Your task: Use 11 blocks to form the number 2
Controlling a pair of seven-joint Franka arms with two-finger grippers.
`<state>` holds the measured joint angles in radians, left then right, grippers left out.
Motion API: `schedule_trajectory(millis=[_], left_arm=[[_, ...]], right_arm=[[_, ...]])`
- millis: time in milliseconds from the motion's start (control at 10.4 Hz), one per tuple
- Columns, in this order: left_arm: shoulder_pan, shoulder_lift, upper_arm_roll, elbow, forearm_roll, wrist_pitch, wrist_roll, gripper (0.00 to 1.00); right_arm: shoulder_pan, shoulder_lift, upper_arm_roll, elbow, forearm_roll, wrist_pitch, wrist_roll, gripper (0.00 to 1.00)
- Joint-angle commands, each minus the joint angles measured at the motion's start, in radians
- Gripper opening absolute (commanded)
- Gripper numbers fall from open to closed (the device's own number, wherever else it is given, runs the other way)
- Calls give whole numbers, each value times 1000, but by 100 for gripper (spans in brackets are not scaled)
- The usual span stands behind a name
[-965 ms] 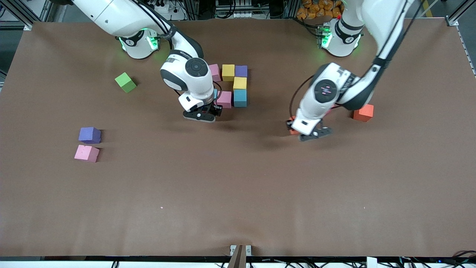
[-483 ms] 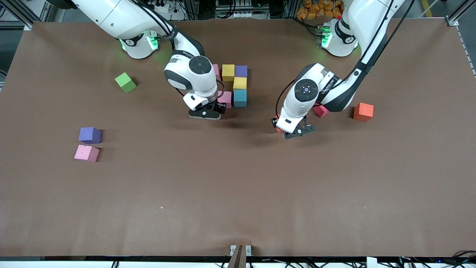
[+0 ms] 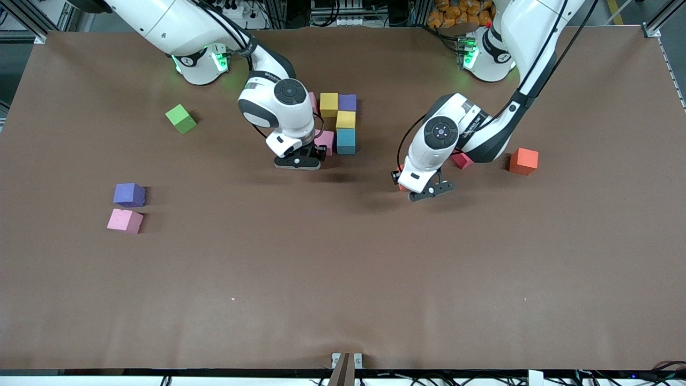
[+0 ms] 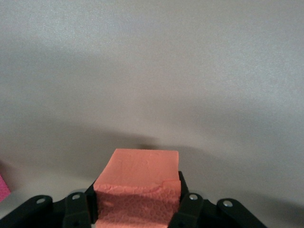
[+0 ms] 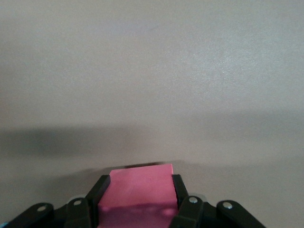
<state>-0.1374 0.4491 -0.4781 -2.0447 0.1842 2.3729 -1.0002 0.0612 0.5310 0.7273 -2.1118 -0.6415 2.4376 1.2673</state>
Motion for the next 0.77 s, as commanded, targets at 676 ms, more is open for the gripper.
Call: schedule_trajectory(millis=[676], left_arm=[[-5, 5, -2, 15, -20, -18, -12, 11]], right_arm=[[-23, 35, 7, -23, -52, 9, -19, 17]])
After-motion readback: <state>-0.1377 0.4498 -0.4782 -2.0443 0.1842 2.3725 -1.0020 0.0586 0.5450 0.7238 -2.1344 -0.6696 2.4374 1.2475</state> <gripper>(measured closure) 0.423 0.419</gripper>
